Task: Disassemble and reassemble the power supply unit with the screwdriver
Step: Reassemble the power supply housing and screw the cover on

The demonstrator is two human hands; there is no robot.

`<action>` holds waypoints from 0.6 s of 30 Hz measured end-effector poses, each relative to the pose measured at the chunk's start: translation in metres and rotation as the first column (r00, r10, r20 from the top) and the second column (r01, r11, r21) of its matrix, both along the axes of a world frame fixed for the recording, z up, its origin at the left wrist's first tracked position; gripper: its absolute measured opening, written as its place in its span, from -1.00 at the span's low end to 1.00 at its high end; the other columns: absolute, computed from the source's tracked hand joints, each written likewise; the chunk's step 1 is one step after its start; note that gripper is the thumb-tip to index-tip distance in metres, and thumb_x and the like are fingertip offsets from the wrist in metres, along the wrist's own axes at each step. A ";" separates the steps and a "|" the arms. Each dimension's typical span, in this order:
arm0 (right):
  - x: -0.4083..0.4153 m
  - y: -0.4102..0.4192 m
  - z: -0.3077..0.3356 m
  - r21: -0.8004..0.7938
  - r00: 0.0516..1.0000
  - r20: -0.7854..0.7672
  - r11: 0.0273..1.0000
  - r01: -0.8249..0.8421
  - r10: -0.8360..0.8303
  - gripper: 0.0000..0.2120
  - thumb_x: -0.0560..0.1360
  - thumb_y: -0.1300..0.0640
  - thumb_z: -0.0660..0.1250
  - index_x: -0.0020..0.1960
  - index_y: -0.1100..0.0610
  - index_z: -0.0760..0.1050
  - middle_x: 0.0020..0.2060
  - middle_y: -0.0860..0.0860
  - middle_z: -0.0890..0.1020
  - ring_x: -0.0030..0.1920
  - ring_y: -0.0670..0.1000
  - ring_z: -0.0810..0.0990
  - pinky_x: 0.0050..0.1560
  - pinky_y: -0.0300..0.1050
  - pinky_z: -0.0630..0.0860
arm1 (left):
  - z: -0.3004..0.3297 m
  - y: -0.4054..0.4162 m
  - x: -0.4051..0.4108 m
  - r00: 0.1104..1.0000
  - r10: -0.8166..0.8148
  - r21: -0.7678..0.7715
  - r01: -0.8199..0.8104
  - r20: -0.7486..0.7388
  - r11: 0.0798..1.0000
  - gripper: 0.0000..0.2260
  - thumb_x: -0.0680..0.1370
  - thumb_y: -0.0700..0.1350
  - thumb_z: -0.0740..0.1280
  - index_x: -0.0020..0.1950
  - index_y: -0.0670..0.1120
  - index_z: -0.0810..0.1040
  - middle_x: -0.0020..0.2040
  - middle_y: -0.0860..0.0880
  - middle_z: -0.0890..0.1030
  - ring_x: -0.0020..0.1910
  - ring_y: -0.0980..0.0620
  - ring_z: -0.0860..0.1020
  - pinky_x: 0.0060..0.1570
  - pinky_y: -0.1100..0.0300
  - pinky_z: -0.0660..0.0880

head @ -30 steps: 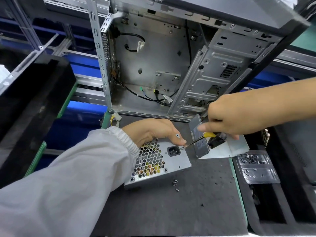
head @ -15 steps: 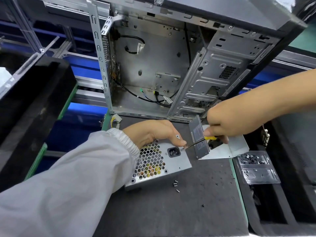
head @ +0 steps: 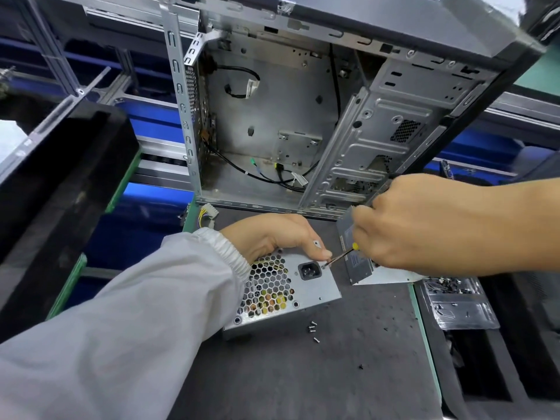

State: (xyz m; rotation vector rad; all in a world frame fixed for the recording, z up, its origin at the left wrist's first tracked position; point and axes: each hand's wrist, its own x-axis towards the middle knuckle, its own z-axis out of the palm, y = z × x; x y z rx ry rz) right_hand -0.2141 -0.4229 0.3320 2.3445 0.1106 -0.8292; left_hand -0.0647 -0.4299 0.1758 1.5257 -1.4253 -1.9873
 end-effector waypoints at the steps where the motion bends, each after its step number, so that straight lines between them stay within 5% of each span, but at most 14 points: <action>1: -0.001 0.000 -0.006 0.026 0.993 -0.013 0.993 0.119 -0.118 -0.79 0.43 0.19 0.26 -0.36 0.08 0.34 -0.46 0.01 0.38 -0.54 0.02 0.20 -0.51 -0.22 0.12 | 0.000 0.000 -0.001 1.000 0.000 -0.001 0.000 0.006 1.000 -0.89 0.51 -0.19 0.43 -0.22 -0.08 0.68 -0.35 -0.01 0.65 -0.34 0.03 0.55 -0.27 0.24 0.48; 3: 0.005 -0.006 -0.010 0.100 0.839 0.016 0.836 0.540 -0.544 -0.60 0.61 -0.05 0.11 -0.37 0.05 0.22 -0.46 -0.03 0.33 -0.48 0.05 0.26 -0.46 -0.18 0.23 | 0.001 0.000 -0.001 1.000 -0.002 -0.007 0.002 0.019 1.000 -0.90 0.52 -0.18 0.43 -0.20 -0.08 0.67 -0.41 0.03 0.64 -0.35 0.05 0.53 -0.31 0.27 0.46; 5: 0.014 -0.018 -0.006 0.274 0.436 -0.114 0.393 0.878 -0.893 -0.56 0.61 -0.12 0.09 -0.34 0.08 0.39 -0.48 -0.03 0.45 -0.45 0.04 0.41 -0.41 -0.18 0.40 | 0.002 0.000 -0.001 1.000 -0.005 -0.013 0.006 0.027 1.000 -0.91 0.52 -0.18 0.43 -0.18 -0.08 0.67 -0.44 0.06 0.62 -0.36 0.06 0.52 -0.31 0.27 0.45; 7: 0.017 -0.031 0.001 0.354 0.112 -0.284 0.004 0.935 -0.952 -0.58 0.54 -0.16 0.23 -0.23 0.18 0.48 -0.46 0.02 0.49 -0.50 0.02 0.37 -0.50 -0.27 0.35 | 0.001 0.000 -0.001 0.999 -0.009 -0.008 0.009 0.033 1.000 -0.91 0.52 -0.17 0.43 -0.19 -0.08 0.67 -0.44 0.05 0.62 -0.37 0.05 0.52 -0.29 0.26 0.44; 8: 0.017 -0.034 0.004 0.331 0.117 -0.331 0.001 0.944 -0.936 -0.59 0.49 -0.17 0.32 -0.15 0.21 0.49 -0.39 0.04 0.51 -0.48 0.03 0.38 -0.52 -0.26 0.35 | 0.001 0.000 -0.001 0.999 -0.009 -0.002 0.010 0.033 1.000 -0.90 0.52 -0.17 0.43 -0.19 -0.09 0.68 -0.43 0.03 0.63 -0.37 0.04 0.52 -0.29 0.25 0.45; 9: 0.017 -0.035 0.006 0.281 0.232 -0.341 0.136 0.950 -0.911 -0.59 0.45 -0.15 0.37 -0.07 0.22 0.49 -0.30 0.03 0.55 -0.42 0.05 0.43 -0.47 -0.21 0.42 | 0.001 0.000 -0.001 0.999 -0.007 0.004 0.007 0.032 1.000 -0.90 0.52 -0.17 0.43 -0.20 -0.09 0.68 -0.42 0.02 0.63 -0.37 0.04 0.52 -0.28 0.24 0.45; 10: 0.016 -0.035 0.007 0.210 0.457 -0.317 0.408 0.888 -0.831 -0.63 0.45 -0.11 0.37 -0.03 0.21 0.44 -0.19 0.00 0.55 -0.34 0.04 0.48 -0.37 -0.13 0.48 | 0.000 0.000 -0.001 1.000 0.001 0.007 -0.002 0.029 1.000 -0.90 0.51 -0.18 0.44 -0.21 -0.10 0.68 -0.41 0.00 0.63 -0.37 0.03 0.52 -0.27 0.24 0.46; 12: 0.012 -0.034 0.006 0.117 0.910 -0.241 0.920 0.373 -0.338 -0.77 0.50 0.06 0.29 -0.07 0.17 0.27 -0.14 -0.04 0.37 -0.29 -0.04 0.42 -0.32 -0.09 0.37 | 0.000 0.000 0.000 1.000 0.017 0.008 -0.017 0.022 1.000 -0.92 0.51 -0.19 0.44 -0.18 -0.12 0.68 -0.38 -0.03 0.63 -0.36 0.00 0.52 -0.26 0.22 0.46; 13: 0.008 -0.035 0.006 0.139 0.986 -0.165 0.990 -0.004 0.028 -0.84 0.47 0.17 0.28 -0.10 0.17 0.29 -0.19 -0.02 0.33 -0.33 -0.04 0.39 -0.39 -0.09 0.32 | 0.000 0.001 -0.001 1.000 0.017 0.003 -0.017 0.023 1.000 -0.95 0.51 -0.20 0.44 -0.15 -0.12 0.68 -0.35 -0.05 0.63 -0.34 -0.01 0.52 -0.25 0.21 0.45; 14: 0.005 -0.034 0.009 0.104 0.959 -0.118 0.963 -0.247 0.259 -0.91 0.40 0.24 0.31 -0.14 0.19 0.40 -0.27 0.01 0.35 -0.39 -0.02 0.38 -0.48 -0.10 0.27 | 0.001 0.001 -0.002 1.000 0.014 -0.002 -0.014 0.028 1.000 -0.96 0.51 -0.19 0.43 -0.13 -0.12 0.68 -0.33 -0.06 0.62 -0.34 -0.01 0.52 -0.24 0.20 0.45; 16: 0.005 -0.028 0.015 0.020 0.927 -0.152 0.939 -0.344 0.343 -0.95 0.27 0.27 0.35 -0.27 0.17 0.54 -0.42 0.01 0.34 -0.54 -0.02 0.28 -0.57 -0.18 0.14 | 0.003 0.001 -0.003 0.999 0.010 -0.009 -0.010 0.042 1.000 -0.94 0.51 -0.18 0.44 -0.16 -0.10 0.67 -0.35 -0.04 0.62 -0.34 0.00 0.52 -0.24 0.21 0.45; 18: 0.008 -0.017 0.011 0.004 0.946 -0.209 0.968 -0.252 0.248 -0.94 0.21 0.24 0.35 -0.34 0.11 0.54 -0.46 0.01 0.31 -0.57 0.00 0.07 -0.58 -0.19 -0.01 | 0.004 0.001 -0.004 0.999 0.007 -0.008 -0.006 0.050 1.000 -0.93 0.52 -0.17 0.44 -0.17 -0.09 0.67 -0.39 0.00 0.62 -0.34 0.02 0.52 -0.27 0.23 0.45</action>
